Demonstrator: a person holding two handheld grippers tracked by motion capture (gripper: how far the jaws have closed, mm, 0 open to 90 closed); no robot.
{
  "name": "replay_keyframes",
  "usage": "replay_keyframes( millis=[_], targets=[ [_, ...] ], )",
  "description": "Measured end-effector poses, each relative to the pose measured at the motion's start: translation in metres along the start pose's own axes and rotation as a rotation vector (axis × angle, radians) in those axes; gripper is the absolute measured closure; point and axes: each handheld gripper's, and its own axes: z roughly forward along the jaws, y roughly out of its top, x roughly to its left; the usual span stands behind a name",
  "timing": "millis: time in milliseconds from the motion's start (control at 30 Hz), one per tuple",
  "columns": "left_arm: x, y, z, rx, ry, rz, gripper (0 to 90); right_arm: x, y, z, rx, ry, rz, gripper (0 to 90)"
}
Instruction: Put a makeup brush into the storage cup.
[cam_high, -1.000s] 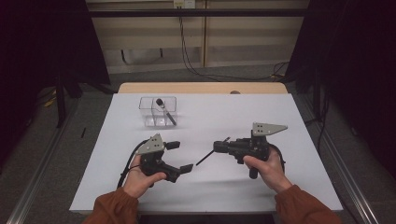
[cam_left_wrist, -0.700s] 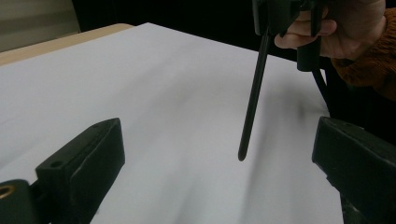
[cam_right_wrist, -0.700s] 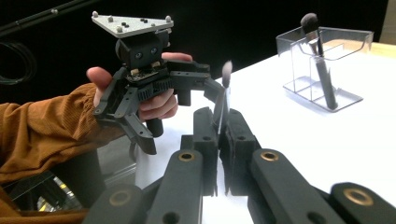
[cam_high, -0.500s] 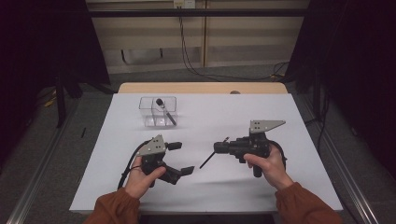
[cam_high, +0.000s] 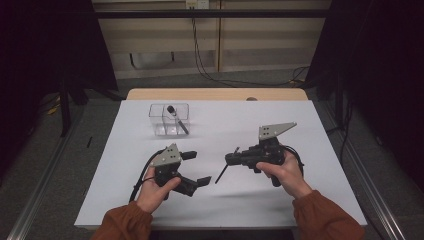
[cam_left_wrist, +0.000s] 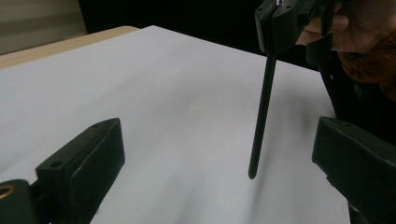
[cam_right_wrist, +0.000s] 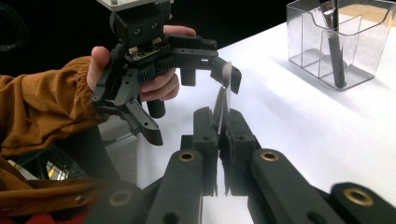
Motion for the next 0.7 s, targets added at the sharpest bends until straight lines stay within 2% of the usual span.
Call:
replay_keyframes(
  millis=[100, 333, 533, 700],
  targets=[
    [-0.001, 0.000, 0.002, -0.003, 0.002, -0.005, 3.0, 0.000, 0.004, 0.001, 0.026, -0.008, -0.021, 85.7],
    [-0.003, 0.000, 0.006, -0.007, -0.005, 0.003, 2.7, 0.001, 0.012, 0.006, 0.109, -0.019, -0.035, 85.7],
    [-0.004, 0.002, 0.007, -0.006, 0.003, 0.002, 2.6, 0.001, 0.019, 0.010, 0.171, -0.025, -0.027, 85.7],
    [-0.005, 0.003, 0.011, -0.002, -0.009, -0.009, 2.6, 0.000, 0.025, 0.011, 0.208, -0.036, -0.029, 85.6]
  ],
)
